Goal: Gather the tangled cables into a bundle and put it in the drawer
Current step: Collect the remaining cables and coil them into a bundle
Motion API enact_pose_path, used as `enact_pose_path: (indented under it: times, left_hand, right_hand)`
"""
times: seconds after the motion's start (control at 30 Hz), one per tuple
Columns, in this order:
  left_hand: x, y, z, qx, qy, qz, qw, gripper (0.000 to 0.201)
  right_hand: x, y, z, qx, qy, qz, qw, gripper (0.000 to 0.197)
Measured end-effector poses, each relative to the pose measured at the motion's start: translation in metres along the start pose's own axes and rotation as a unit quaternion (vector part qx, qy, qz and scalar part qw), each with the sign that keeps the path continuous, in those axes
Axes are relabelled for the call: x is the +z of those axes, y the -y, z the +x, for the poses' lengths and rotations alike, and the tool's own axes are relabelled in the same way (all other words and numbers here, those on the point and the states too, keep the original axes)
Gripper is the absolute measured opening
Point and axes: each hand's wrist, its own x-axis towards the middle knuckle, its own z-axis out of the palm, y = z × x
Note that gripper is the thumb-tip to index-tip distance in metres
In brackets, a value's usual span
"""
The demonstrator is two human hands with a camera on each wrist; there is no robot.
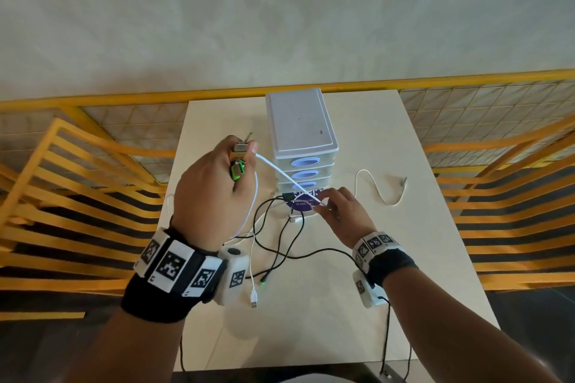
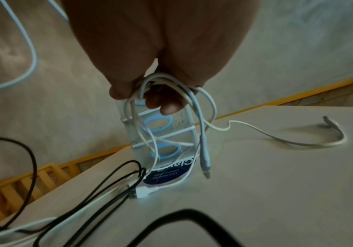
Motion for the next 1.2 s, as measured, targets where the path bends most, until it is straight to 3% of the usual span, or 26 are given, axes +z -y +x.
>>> enact_pose_path:
  times: [0.1,0.2,0.33,0.47,0.57,0.7,0.77,0.83,0.97,1.1,1.2]
  left_hand:
    - [0.004,0.008,0.003,-0.037,-0.026,0.006,0.999,0.034]
    - [0.001,0.013,0.01,-0.066,-0.058,0.006,0.996,0.032]
    - [-0.013,0.026,0.026,-0.113,-0.095,-0.012,0.989,0.035]
    - [-0.019,0.02,0.028,-0.11,-0.079,-0.031,0.99,0.032]
    - [-0.021,0.008,0.02,-0.045,-0.032,-0.066,0.996,0.029]
    - [-0.018,-0.005,0.013,0.056,0.108,-0.126,0.985,0.034]
    - [-0.013,-0.01,0.008,0.079,0.16,-0.128,0.976,0.034]
    - [-0.008,-0.012,0.005,0.076,0.173,-0.126,0.974,0.032]
    - [-0.016,-0.002,0.013,0.002,0.053,-0.134,0.99,0.035]
    - [-0.038,0.015,0.03,-0.066,-0.096,-0.138,0.984,0.042]
    - [-0.044,0.04,0.039,-0.171,-0.152,-0.197,0.953,0.058]
  right_hand:
    - [-0.006,0.0,-0.005,0.062,-0.028,0.044,0.997,0.027]
    - [-0.01,-0.006,-0.013,0.068,-0.044,0.057,0.995,0.026]
    - [-0.009,-0.024,-0.02,0.088,-0.024,0.03,0.995,0.022]
    - [-0.008,-0.035,-0.022,0.086,0.025,-0.008,0.996,0.013]
    - [-0.009,-0.025,-0.022,0.065,0.038,-0.038,0.996,0.029]
    - [-0.032,0.04,-0.018,-0.094,-0.005,0.058,0.994,0.06]
    - [-0.049,0.091,-0.016,-0.144,0.034,0.164,0.975,0.049]
    - [-0.058,0.13,-0.017,-0.143,0.078,0.246,0.955,0.025]
    - [-0.051,0.138,-0.022,-0.086,0.079,0.258,0.959,0.044]
    - [-0.018,0.093,-0.038,-0.078,0.134,0.083,0.984,0.039]
    - [0.006,0.057,-0.049,-0.045,0.21,-0.079,0.974,0.053]
